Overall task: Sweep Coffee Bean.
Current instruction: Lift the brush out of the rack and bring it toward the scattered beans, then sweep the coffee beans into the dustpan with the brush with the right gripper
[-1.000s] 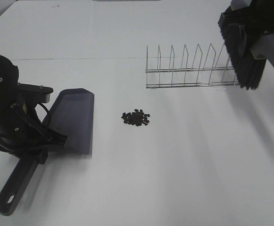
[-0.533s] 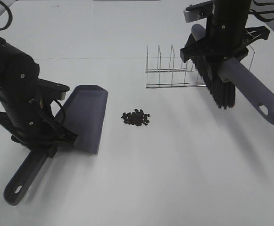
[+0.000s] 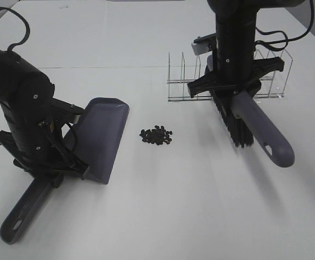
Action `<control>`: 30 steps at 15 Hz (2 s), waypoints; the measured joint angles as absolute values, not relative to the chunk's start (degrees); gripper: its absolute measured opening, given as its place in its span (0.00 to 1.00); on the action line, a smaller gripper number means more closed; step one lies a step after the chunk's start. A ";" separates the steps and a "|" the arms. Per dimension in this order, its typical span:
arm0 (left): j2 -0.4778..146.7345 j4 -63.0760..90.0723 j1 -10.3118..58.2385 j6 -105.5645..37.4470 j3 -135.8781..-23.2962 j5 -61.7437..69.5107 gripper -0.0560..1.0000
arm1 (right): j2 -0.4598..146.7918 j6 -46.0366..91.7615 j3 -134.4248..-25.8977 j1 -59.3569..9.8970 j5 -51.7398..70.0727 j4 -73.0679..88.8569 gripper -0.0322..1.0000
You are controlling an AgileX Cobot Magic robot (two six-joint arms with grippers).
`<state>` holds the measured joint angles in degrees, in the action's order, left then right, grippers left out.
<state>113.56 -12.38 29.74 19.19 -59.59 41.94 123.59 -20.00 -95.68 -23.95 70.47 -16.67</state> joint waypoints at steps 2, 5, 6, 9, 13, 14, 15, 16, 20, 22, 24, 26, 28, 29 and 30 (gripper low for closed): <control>113.67 -12.49 29.74 19.19 -59.76 42.06 0.38 | 125.82 -20.51 -95.68 -24.98 70.42 -15.93 0.32; 113.90 -12.61 29.74 19.02 -60.68 42.28 0.38 | 129.09 -21.43 -95.68 -26.81 70.36 -13.81 0.32; 114.19 -12.61 29.74 18.96 -61.13 42.28 0.38 | 129.83 -21.43 -95.97 -27.44 69.96 -12.26 0.32; 114.94 -12.38 29.74 18.33 -61.54 42.23 0.38 | 132.64 -21.49 -99.41 -28.76 70.24 -8.71 0.32; 115.16 -12.38 29.74 17.99 -61.59 42.17 0.38 | 136.88 -21.49 -106.34 -29.85 70.99 -4.07 0.32; 115.16 -12.38 29.74 17.99 -61.59 42.11 0.38 | 139.11 -21.37 -110.52 -30.25 71.05 0.00 0.32; 115.16 -12.38 29.74 17.99 -61.59 42.11 0.38 | 140.09 -21.31 -112.01 -30.31 71.05 2.75 0.32; 115.16 -12.38 29.74 17.93 -61.59 42.06 0.38 | 140.83 -21.31 -113.27 -30.37 71.05 5.56 0.32; 115.22 -12.38 29.74 17.93 -61.59 42.06 0.38 | 142.44 -19.82 -116.08 -30.37 68.70 21.08 0.32; 115.22 -12.38 29.74 17.99 -61.59 42.40 0.38 | 142.72 -18.22 -116.08 -30.37 66.35 28.42 0.32; 115.22 -12.38 29.74 18.22 -61.59 42.91 0.38 | 143.01 -16.84 -116.08 -30.37 66.18 31.05 0.32; 115.22 -12.38 29.74 18.22 -61.59 43.09 0.38 | 142.95 -16.62 -116.08 -30.37 66.18 31.97 0.32; 115.22 -12.38 29.74 18.33 -61.59 43.03 0.38 | 142.67 -16.33 -116.08 -30.37 66.18 32.09 0.32; 115.22 -12.38 29.74 18.22 -61.59 43.03 0.38 | 142.38 -16.04 -116.08 -30.37 66.18 32.20 0.32; 115.22 -12.38 29.74 18.22 -61.59 43.03 0.38 | 142.15 -15.64 -116.08 -30.37 66.18 32.31 0.32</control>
